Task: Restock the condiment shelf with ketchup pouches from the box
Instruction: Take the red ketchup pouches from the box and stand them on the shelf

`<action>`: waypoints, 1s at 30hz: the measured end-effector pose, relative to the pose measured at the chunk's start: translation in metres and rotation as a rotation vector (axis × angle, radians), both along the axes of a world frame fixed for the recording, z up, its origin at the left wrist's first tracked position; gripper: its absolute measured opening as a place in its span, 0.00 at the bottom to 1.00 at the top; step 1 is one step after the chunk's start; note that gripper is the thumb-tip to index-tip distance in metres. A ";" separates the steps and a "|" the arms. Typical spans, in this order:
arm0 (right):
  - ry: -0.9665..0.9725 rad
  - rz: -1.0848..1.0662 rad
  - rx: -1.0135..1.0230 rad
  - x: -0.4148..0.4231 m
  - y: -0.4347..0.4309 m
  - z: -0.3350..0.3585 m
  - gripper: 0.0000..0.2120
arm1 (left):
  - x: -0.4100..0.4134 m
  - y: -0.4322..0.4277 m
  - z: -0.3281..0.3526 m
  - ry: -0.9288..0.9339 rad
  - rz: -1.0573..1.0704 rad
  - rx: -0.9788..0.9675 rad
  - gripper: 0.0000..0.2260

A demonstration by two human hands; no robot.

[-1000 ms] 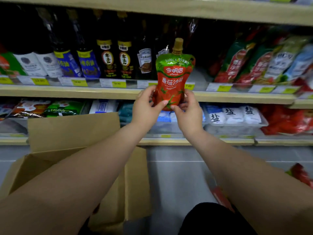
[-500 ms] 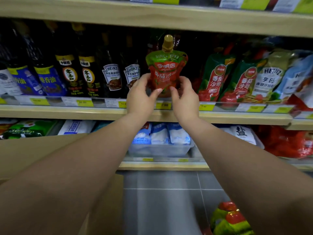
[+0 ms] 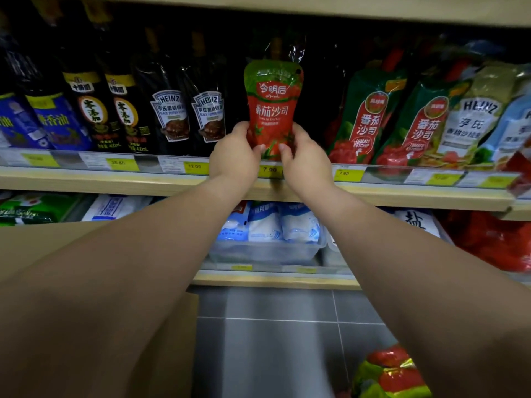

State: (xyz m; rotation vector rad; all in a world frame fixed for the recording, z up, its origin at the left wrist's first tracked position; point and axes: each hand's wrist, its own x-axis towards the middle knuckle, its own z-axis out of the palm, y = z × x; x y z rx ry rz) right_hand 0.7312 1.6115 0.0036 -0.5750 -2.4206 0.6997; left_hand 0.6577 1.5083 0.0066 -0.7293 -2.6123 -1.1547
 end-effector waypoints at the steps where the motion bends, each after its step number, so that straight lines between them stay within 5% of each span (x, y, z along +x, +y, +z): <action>1: -0.009 0.008 -0.001 0.002 0.000 0.000 0.23 | 0.001 -0.001 0.000 0.003 -0.009 -0.016 0.21; 4: 0.028 0.008 0.005 0.010 -0.001 -0.003 0.23 | 0.002 -0.008 0.004 -0.004 -0.035 -0.027 0.25; 7: 0.081 -0.003 0.061 0.019 -0.004 -0.005 0.18 | 0.009 -0.021 0.003 0.105 -0.047 -0.009 0.19; 11: -0.035 0.024 0.157 0.021 -0.005 -0.004 0.16 | 0.017 -0.026 0.000 0.156 -0.147 -0.162 0.13; 30: -0.510 0.064 0.175 -0.029 0.003 0.011 0.28 | -0.019 0.004 0.010 0.072 -0.219 -0.519 0.18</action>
